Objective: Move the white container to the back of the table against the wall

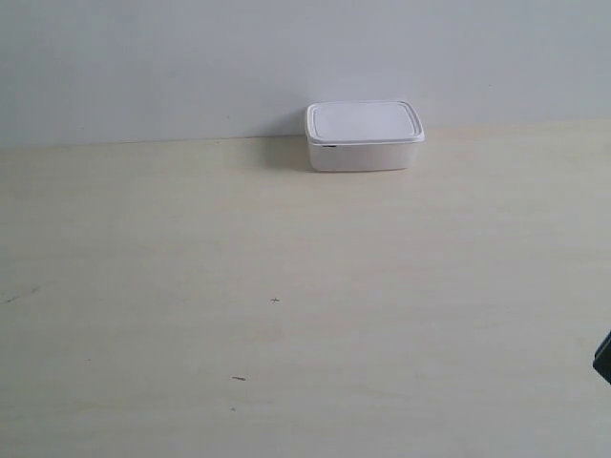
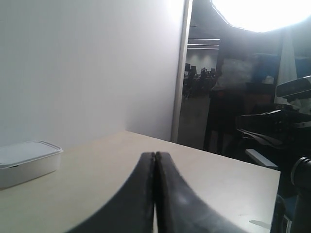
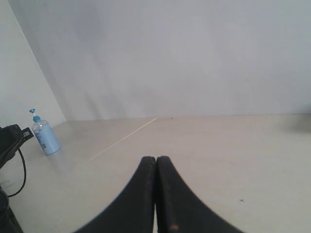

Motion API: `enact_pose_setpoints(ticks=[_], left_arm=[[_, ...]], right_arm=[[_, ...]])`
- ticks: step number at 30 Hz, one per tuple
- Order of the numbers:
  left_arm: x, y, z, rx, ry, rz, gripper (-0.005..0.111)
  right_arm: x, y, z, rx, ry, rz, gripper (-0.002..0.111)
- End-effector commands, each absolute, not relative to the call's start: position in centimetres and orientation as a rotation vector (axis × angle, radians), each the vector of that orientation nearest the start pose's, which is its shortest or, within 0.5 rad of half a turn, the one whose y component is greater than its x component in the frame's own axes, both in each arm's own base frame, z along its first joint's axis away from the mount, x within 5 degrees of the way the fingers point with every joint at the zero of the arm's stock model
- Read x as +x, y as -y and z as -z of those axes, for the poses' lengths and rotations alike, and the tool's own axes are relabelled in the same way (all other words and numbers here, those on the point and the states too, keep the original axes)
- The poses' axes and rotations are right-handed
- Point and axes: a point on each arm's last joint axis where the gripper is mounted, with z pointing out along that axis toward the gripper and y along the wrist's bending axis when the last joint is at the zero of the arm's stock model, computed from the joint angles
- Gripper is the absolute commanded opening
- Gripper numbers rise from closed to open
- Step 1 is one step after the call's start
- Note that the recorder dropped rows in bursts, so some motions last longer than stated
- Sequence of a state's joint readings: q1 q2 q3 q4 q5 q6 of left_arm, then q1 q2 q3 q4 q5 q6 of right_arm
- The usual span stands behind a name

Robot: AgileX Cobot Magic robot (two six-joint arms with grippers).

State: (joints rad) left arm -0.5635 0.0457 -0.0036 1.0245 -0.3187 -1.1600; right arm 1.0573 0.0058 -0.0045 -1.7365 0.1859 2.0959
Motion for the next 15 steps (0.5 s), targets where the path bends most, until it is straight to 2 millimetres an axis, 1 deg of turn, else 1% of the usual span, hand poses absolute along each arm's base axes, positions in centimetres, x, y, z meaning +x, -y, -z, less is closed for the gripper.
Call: enact_pose_setpoints(ticks=[1, 10, 15], left_arm=[[3.29, 4.99, -22.53, 0.517, -1.312, 0.789, 0.000], [3.26, 4.98, -22.54, 0.518, -1.309, 0.790, 0.000], [3.30, 4.51, -22.76, 0.456, -1.280, 0.721, 0.000]], right_arm=[[4.08, -3.95, -21.60, -0.389, -1.486, -1.008, 0.000], [4.08, -3.95, -21.60, -0.389, -1.486, -1.008, 0.000], [4.09, -3.94, -21.60, -0.387, -1.487, -1.006, 0.000]])
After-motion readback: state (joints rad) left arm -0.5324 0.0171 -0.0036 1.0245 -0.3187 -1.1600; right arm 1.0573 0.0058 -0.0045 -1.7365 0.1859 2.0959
